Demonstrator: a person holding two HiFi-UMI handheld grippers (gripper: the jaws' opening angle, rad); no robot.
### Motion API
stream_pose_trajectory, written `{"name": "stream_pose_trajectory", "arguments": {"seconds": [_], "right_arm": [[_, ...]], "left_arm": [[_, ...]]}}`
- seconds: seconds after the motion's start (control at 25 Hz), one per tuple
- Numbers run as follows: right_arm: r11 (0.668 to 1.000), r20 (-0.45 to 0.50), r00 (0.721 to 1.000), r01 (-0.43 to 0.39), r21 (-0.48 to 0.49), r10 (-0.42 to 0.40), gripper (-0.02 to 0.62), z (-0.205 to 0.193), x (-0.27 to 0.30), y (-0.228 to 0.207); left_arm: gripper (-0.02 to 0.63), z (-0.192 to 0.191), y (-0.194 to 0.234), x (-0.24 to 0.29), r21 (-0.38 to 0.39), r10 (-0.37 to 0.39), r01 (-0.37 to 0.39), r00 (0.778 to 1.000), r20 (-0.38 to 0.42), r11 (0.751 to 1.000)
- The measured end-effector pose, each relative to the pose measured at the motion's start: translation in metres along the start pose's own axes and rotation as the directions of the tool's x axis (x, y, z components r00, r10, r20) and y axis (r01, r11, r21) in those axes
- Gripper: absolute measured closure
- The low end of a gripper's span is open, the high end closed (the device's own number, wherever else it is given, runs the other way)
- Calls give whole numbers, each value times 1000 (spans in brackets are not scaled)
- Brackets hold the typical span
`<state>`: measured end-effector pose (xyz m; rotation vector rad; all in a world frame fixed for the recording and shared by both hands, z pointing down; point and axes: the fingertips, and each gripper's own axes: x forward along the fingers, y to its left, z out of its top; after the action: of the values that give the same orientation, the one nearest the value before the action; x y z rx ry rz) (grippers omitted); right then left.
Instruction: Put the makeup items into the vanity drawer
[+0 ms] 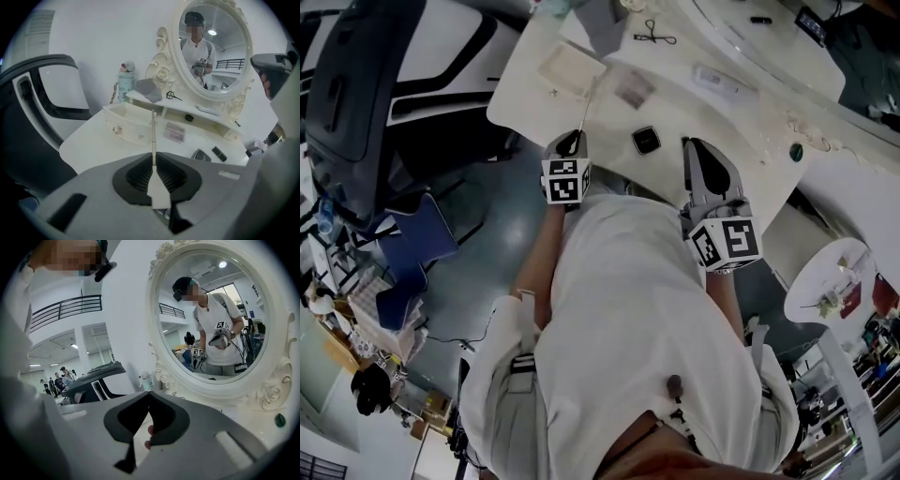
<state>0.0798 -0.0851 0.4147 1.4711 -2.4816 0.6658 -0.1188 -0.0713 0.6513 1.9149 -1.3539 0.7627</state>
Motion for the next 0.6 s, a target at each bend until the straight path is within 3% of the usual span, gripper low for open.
{"name": "stream_pose_trajectory", "arguments": {"seconds": [0.32,0.6], "right_arm": [[999,-11,1000,-25,-30,25,586,6,9,5],[999,-11,1000,-20,-40,19,586,15,17,-1]], "left_arm": [[574,39,27,0,-143,72,-66,997,40,988],[574,63,36,12,-290,84,-76,996,15,954]]}}
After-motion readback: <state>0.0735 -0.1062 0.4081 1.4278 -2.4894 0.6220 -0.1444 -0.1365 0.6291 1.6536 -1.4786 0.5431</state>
